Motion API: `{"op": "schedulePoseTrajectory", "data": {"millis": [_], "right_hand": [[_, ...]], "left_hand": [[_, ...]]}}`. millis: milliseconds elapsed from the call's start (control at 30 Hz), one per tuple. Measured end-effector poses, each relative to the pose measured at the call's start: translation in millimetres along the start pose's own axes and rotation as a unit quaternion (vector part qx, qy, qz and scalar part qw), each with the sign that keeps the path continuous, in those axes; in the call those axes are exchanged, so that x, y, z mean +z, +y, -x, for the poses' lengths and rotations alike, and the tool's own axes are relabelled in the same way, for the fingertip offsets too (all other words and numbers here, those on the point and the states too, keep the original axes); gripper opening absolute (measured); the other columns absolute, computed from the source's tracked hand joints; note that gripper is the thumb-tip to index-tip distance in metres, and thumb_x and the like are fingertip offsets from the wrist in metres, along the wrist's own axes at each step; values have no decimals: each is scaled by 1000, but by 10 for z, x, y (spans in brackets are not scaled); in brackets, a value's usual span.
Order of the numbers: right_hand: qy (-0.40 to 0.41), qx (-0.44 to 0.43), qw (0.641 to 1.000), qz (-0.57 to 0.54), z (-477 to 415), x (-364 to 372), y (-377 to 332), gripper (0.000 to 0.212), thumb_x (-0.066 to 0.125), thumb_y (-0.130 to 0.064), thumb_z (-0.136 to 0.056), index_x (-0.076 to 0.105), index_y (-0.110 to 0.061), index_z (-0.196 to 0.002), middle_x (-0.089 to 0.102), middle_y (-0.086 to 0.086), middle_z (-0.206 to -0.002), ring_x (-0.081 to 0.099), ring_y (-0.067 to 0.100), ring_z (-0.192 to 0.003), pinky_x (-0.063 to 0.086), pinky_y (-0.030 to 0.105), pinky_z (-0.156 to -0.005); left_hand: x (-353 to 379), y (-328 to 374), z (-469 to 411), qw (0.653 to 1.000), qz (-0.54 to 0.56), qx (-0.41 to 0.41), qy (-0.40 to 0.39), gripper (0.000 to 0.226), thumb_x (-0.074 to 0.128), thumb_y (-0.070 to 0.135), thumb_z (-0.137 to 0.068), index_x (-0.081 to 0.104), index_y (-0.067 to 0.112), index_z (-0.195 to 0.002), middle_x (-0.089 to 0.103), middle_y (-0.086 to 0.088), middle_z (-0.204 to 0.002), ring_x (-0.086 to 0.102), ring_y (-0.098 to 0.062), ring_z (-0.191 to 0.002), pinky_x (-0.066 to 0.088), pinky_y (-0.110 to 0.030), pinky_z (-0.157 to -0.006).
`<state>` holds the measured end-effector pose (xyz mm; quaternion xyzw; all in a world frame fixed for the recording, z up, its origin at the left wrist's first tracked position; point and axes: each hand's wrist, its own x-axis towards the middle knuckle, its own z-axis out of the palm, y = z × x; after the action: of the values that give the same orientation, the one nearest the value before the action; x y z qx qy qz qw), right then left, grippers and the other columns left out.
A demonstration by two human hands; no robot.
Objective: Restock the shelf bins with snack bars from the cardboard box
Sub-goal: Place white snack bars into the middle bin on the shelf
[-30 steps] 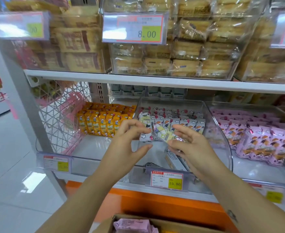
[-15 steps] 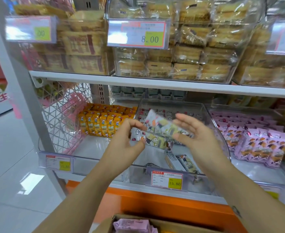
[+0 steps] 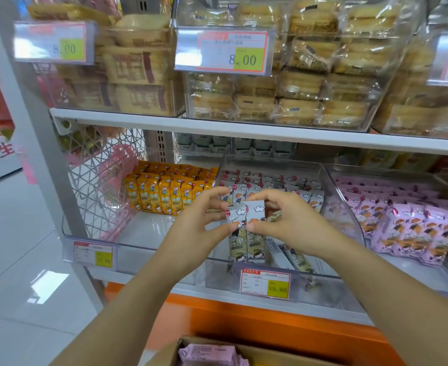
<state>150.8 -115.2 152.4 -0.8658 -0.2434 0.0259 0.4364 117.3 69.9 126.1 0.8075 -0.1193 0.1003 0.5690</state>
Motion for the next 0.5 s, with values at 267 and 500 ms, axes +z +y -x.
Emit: {"op": "schedulePoseTrajectory", "data": {"millis": [267, 500], "right_hand": [[-26, -30, 996, 82, -298, 78, 20, 23, 76, -31, -78, 66, -31, -98, 64, -19, -86, 57, -6, -72, 44, 15, -65], [68, 8, 990, 123, -955, 262, 449, 40, 74, -29, -80, 64, -17, -117, 64, 1, -120, 57, 18, -108, 45, 29, -86]], "left_hand": [[9, -131, -39, 997, -44, 37, 43, 46, 69, 17, -86, 49, 48, -113, 59, 22, -110, 54, 10, -107, 42, -12, -92], [-67, -351, -101, 992, -54, 23, 108, 36, 63, 14, -90, 56, 47, -101, 53, 22, -110, 54, 4, -105, 46, -6, -80]]}}
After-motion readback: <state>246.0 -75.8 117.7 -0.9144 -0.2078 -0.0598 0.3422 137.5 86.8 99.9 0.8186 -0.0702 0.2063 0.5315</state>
